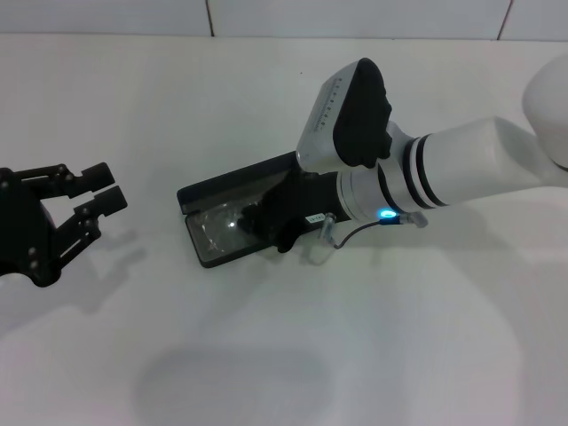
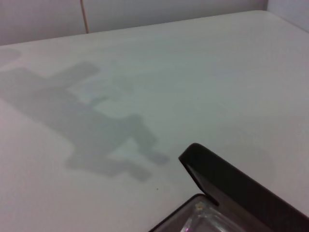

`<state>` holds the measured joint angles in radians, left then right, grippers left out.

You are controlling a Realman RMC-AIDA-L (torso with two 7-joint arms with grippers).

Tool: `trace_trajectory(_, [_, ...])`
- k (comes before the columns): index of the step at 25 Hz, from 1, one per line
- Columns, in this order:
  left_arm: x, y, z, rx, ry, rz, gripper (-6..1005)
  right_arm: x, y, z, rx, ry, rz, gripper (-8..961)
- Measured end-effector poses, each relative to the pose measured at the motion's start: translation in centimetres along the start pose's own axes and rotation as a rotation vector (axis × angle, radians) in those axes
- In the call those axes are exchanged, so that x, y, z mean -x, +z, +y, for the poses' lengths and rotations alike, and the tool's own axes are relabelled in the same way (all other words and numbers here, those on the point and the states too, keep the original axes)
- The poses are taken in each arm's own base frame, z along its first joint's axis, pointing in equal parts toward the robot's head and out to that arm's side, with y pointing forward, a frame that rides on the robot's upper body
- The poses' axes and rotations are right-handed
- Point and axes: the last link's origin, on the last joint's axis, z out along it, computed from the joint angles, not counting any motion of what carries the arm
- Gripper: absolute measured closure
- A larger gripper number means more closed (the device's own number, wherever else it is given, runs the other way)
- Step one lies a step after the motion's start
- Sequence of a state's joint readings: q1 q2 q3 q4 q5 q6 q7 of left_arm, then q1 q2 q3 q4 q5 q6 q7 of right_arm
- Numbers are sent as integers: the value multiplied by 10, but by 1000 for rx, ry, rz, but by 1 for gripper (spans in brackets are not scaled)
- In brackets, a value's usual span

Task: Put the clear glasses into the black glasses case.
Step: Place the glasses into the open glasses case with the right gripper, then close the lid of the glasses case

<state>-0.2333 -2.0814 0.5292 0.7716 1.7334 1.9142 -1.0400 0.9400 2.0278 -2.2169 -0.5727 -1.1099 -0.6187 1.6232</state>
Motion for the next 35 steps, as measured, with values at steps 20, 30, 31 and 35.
trace_trajectory(20, [-10,-2,-4,-64,2,117,772,-7,-58,2,70,108,-291,846])
trace_trajectory(30, [-17,61,-20,56,-97,199,772,-77,-151,14,27,173,-571,845])
trace_trajectory(31, [-17,69,-23,58,-104,197,772,-83,-157,17,23,166,-585,846])
trace_trajectory(35, [-10,90,-33,24,-148,170,796,-100,-166,29,7,141,-610,846])
